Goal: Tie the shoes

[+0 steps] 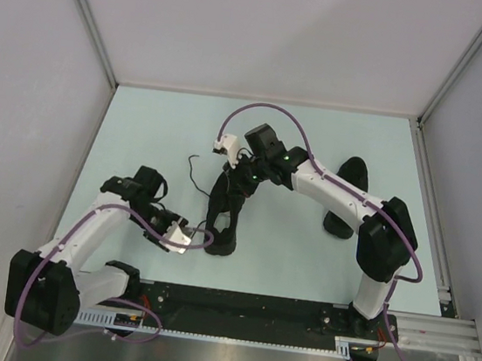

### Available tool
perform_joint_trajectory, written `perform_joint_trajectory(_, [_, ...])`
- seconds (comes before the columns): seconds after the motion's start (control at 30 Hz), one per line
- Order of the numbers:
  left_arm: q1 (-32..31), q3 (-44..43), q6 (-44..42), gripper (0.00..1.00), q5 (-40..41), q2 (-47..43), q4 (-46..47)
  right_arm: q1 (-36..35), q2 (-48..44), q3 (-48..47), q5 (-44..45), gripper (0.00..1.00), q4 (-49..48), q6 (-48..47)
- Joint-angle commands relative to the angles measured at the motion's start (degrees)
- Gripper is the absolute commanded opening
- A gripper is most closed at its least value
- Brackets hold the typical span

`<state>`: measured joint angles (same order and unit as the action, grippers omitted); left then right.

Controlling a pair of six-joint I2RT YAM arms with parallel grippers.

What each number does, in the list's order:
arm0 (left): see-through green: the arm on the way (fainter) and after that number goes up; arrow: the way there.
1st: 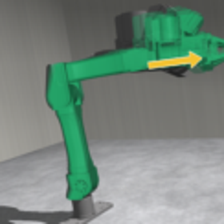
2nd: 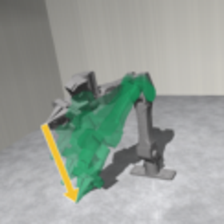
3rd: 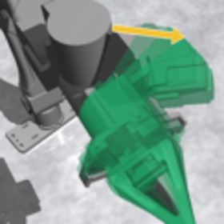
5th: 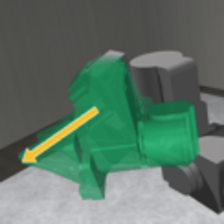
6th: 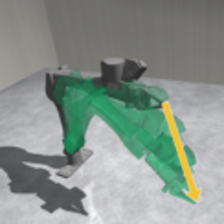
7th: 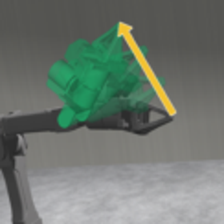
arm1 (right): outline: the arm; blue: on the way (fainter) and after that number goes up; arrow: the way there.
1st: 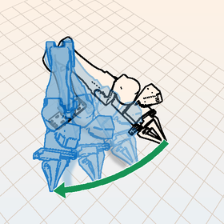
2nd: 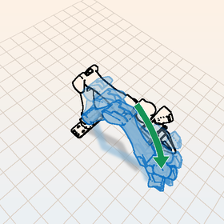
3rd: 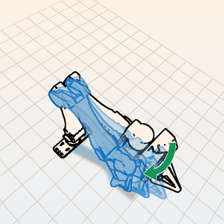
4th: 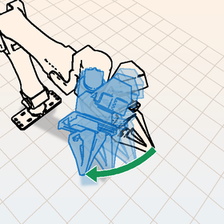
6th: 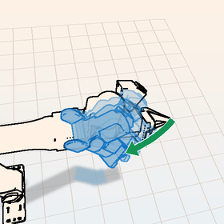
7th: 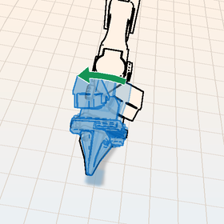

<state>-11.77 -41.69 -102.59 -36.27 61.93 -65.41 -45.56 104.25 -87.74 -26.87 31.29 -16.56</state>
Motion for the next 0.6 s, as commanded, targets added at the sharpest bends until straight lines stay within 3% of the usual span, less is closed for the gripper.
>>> perform_joint_trajectory(0.0, [-4.39,3.1,-14.74,0.49,2.6,-0.5,2.29,0.39,-0.98,-0.23,-1.51,0.0,-3.25,1.7])
perform_joint_trajectory(0.2, [-8.44,6.19,-17.3,0.44,4.72,1.52,10.12,0.47,-0.54,-0.41,-2.04,0.0,-3.6,2.23])
perform_joint_trajectory(0.57, [-12.57,6.53,-17.03,0.45,5.77,8.03,18.29,1.0,0.25,-0.76,-2.57,0.0,-3.51,2.41])
